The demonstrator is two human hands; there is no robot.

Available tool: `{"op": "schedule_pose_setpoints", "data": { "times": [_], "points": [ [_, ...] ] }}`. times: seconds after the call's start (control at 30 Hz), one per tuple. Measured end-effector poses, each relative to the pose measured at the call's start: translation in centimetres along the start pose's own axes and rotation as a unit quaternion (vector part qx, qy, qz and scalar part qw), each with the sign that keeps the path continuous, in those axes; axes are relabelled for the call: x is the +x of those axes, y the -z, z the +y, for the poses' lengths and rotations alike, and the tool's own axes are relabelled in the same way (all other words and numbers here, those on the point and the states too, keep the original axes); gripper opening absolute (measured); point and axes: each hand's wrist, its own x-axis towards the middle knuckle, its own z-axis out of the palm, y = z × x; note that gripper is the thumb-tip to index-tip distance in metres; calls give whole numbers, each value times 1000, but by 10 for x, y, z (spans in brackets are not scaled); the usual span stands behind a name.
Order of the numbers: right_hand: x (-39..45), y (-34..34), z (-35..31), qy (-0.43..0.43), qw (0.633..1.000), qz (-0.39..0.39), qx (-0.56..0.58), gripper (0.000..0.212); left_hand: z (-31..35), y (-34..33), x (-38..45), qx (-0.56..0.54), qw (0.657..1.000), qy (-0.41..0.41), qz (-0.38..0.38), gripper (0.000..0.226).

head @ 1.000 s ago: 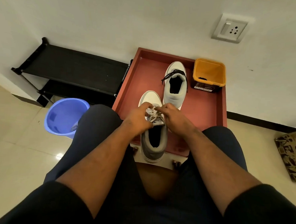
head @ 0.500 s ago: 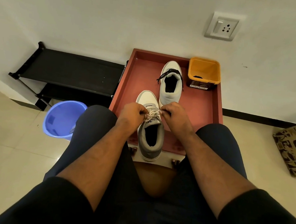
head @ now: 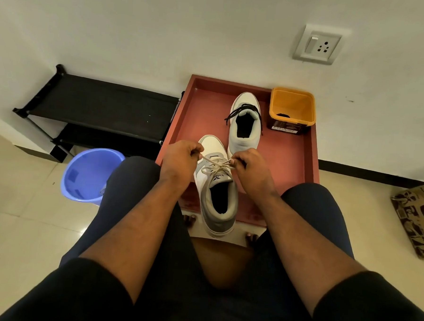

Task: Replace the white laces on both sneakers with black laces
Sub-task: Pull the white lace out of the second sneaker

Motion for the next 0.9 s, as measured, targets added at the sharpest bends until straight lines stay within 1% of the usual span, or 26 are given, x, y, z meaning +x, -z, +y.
{"op": "schedule_pose_setpoints", "data": {
  "times": [0.1,0.13,0.23,0.33,0.4,0.43,0.47,0.5,0.53,0.57,0.63,0.67,0.7,0.77,0.83,0.9],
  "points": [
    [10,1,1,-6,1000,5,-5,16,-3,3,7,12,998,-14,54,20],
    [13,2,4,-15,1000,23,-4,16,-4,4,9,17,997,-16,80,19],
    [20,14,16,-65,992,109,16,14,-12,13,20,21,986,-5,165,16],
    [23,25,27,-147,969,194,42,15,-21,24,35,10,970,28,242,15],
    [23,30,31,-200,950,231,69,16,-21,29,40,-11,960,63,274,20],
    [22,31,31,-211,947,232,62,21,-18,28,39,-12,960,72,272,24],
    [19,30,30,-212,951,222,45,29,-14,25,37,-2,965,69,253,29],
    [16,27,27,-201,957,206,30,37,-10,20,34,15,975,56,213,31],
    [13,23,24,-176,966,186,30,41,-6,13,31,35,987,34,152,30],
    [11,17,19,-139,976,160,41,40,-3,5,27,49,996,10,76,28],
    [7,1,10,-50,994,86,54,31,2,-10,17,43,996,-5,-76,26],
    [7,-6,8,-15,997,47,54,27,4,-16,13,38,991,4,-129,28],
    [6,-11,7,8,999,13,51,25,5,-20,10,40,986,15,-161,29],
    [5,-17,4,29,999,-25,38,24,8,-23,6,64,982,24,-175,25],
    [4,-19,4,29,999,-30,28,22,8,-22,7,114,982,19,-147,16],
    [5,-20,3,21,999,-30,31,21,8,-23,8,117,986,21,-118,7]
  ]
}}
